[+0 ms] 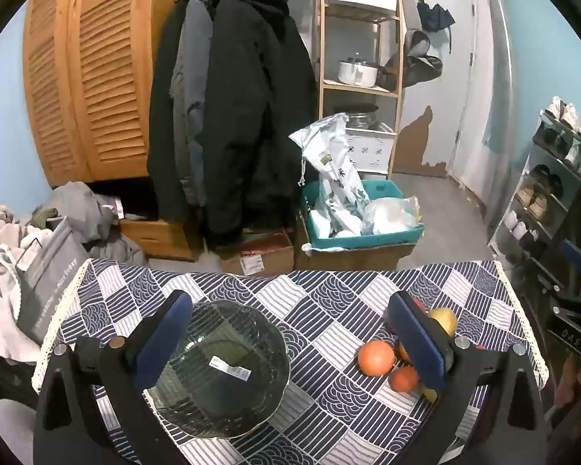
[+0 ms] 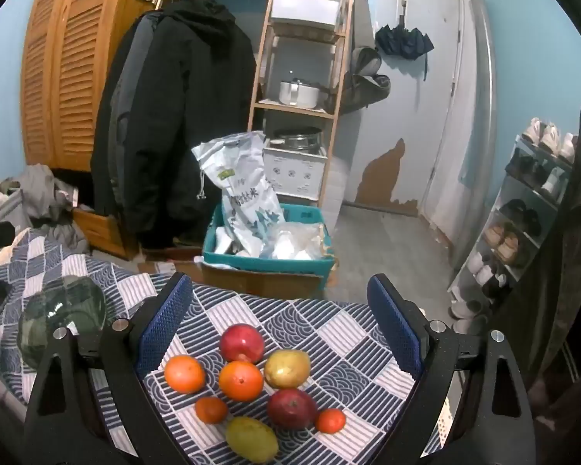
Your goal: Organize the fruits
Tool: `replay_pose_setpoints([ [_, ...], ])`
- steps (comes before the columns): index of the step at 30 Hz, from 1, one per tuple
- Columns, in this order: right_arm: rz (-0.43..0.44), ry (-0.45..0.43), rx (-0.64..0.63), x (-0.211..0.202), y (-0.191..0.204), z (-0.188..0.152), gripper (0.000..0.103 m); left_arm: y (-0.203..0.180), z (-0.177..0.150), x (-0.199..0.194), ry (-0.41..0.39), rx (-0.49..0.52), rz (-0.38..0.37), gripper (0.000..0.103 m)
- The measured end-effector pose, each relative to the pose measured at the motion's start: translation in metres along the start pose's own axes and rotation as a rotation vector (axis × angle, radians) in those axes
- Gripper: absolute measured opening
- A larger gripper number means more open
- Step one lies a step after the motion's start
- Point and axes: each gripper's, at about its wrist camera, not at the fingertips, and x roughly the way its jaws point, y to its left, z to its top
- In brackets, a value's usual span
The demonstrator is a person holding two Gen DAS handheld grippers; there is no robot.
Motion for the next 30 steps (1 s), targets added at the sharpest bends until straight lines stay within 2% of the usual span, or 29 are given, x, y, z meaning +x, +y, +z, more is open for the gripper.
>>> replay_pose_setpoints([
  [3, -0.004, 0.035, -0.013, -0.0004, 0.0005, -0.0006, 0.091, -0.0018, 0.0012, 0.001, 0.009, 0.023, 0.025, 0.102],
  [9, 0.005, 0.024, 0.004, 0.0001, -0.0042, 0.0001, 0.091, -0.0057, -0.0029, 0.003, -0.013, 0.021, 0.04, 0.102],
  [16, 0.002, -0.004, 0.006, -0.0007, -0.0045, -0.0028, 0.091, -0.0014, -0.0043, -0.0013, -0.02, 0.017, 0.021, 0.102],
  [30, 0.006, 0.003, 0.011, -0.0008, -0.0063, -0.0081, 0.091, -0.0039, -0.0005, -0.0014, -0.022, 0.01, 0.017, 0.102],
])
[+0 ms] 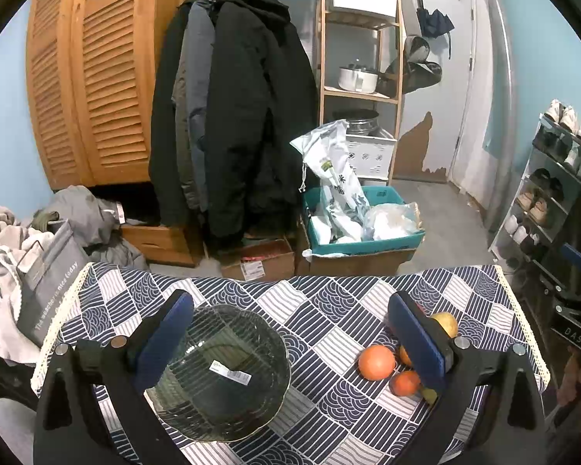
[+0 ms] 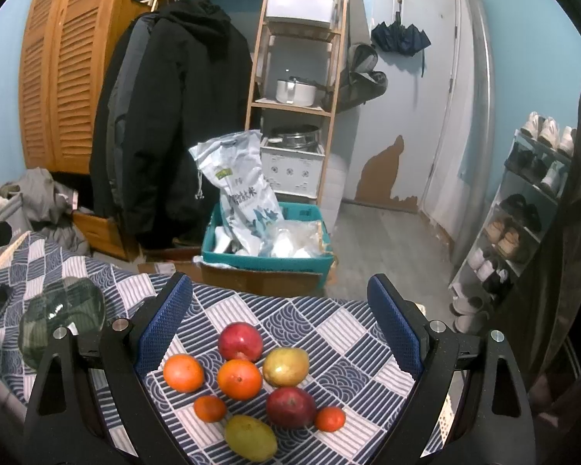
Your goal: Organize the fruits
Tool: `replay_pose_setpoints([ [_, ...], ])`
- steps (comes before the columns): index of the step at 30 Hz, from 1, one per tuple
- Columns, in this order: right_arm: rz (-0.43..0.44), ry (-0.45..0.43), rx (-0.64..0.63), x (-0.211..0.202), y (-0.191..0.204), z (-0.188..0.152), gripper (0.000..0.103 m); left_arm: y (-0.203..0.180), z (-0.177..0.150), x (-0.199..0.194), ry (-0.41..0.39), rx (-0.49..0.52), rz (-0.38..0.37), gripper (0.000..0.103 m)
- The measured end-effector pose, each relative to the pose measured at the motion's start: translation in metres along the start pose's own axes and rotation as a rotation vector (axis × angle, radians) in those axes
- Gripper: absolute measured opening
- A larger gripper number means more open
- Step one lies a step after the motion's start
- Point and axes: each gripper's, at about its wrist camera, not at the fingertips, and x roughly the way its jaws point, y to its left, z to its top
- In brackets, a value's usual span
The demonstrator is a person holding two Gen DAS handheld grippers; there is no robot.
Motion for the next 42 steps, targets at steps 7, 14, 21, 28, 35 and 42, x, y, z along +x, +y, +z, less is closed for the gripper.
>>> replay_pose_setpoints([
  [7, 0.0, 0.001, -0.001, 0.0003, 0.0005, -0.0015, 0.091, 0.0002, 0.0015, 0.0003, 0.001, -0.002, -0.007, 0.102],
  [14, -0.001, 0.003, -0.002, 0.0007, 0.0011, -0.0009, 0.091, 0.0003, 0.001, 0.0001, 0.0, -0.002, -0.009, 0.102],
  [21, 0.0, 0.006, -0.001, 0.001, 0.0002, -0.0019, 0.091, -0.0005, 0.0009, 0.0001, 0.0, -0.002, -0.01, 0.102],
  [28, -0.002, 0.006, -0.003, 0.0011, 0.0014, -0.0017, 0.091, -0.0017, 0.0012, 0.0002, -0.003, -0.001, -0.007, 0.102],
  [35, -0.002, 0.007, -0.004, 0.0012, 0.0015, -0.0011, 0.091, -0.0011, 0.0015, 0.0003, 0.0, -0.003, -0.01, 0.102],
  [42, -0.002, 0.008, -0.004, 0.0011, 0.0021, -0.0007, 0.091, -0.0011, 0.0011, 0.0004, 0.0, -0.004, -0.01, 0.102],
])
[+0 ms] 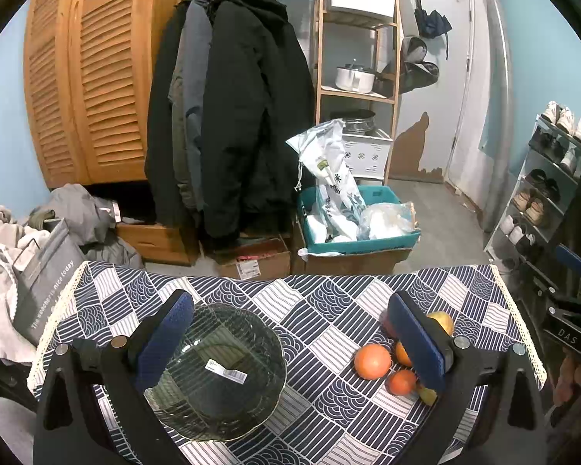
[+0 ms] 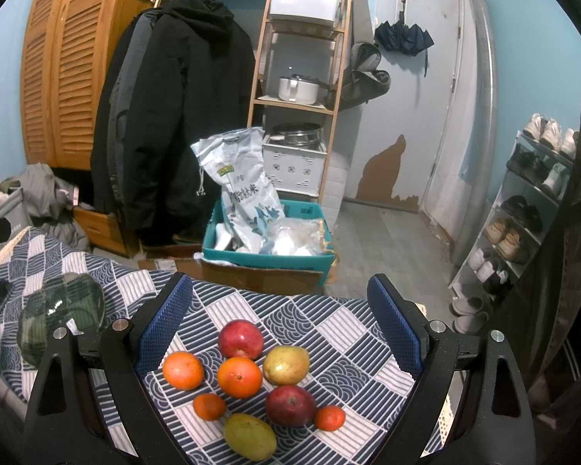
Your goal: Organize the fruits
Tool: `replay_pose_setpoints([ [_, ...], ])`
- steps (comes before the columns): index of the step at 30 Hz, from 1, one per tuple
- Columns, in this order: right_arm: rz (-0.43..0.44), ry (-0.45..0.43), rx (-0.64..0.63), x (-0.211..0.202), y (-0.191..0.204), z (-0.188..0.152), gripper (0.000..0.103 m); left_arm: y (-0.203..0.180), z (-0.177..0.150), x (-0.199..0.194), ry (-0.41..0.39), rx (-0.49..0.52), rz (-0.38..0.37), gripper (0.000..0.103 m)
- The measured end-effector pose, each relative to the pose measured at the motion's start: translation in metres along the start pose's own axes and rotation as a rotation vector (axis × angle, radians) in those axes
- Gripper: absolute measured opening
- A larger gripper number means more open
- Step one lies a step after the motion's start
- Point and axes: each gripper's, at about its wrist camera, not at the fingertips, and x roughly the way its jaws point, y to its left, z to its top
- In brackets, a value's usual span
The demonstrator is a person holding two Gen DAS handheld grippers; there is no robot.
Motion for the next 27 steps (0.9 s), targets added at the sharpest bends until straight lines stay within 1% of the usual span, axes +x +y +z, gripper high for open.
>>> replay_pose_setpoints([
  [27, 0.0, 0.003, -0.001, 0.0006, -0.0001, -0.0004, 0.091, -0.0044, -0.0012, 0.0008, 0.001, 0.002, -0.001, 0.102],
])
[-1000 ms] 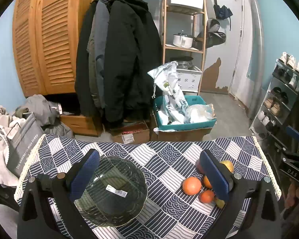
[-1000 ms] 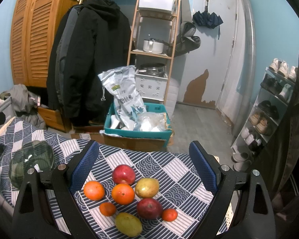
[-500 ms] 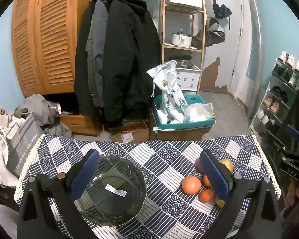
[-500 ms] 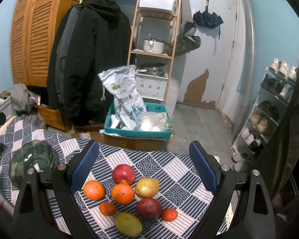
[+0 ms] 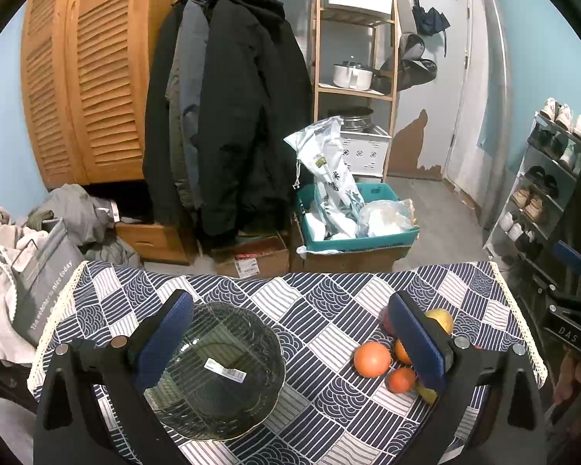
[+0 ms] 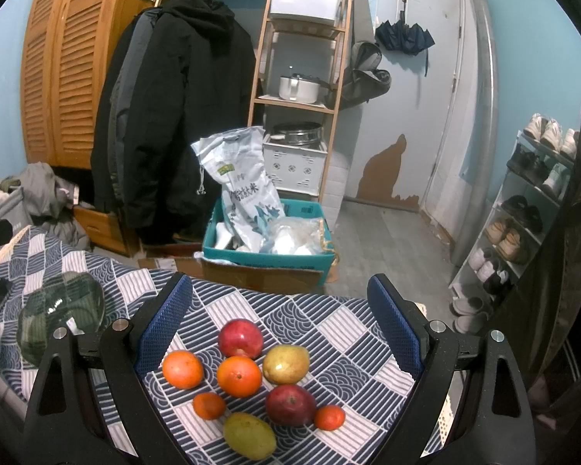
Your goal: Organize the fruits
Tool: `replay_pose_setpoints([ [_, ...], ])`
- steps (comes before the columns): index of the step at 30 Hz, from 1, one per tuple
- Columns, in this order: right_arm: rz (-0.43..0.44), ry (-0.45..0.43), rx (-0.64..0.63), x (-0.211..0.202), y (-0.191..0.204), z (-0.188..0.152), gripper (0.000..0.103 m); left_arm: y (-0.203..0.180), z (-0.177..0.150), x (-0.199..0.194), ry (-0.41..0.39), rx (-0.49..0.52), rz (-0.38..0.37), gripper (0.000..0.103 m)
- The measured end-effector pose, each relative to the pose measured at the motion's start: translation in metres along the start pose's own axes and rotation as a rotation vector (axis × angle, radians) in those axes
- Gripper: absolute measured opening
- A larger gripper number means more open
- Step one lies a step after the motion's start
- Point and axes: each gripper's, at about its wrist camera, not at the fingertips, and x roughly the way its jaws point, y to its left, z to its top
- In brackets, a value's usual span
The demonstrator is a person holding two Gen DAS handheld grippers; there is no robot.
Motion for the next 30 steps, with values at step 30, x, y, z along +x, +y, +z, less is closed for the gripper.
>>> replay_pose_setpoints([
  [30, -0.022, 0.017, -0.006, 0.001, -0.011, -0.014, 0.091, -0.007, -0.011, 0.011, 0.033, 0.019, -0.001, 0.102],
])
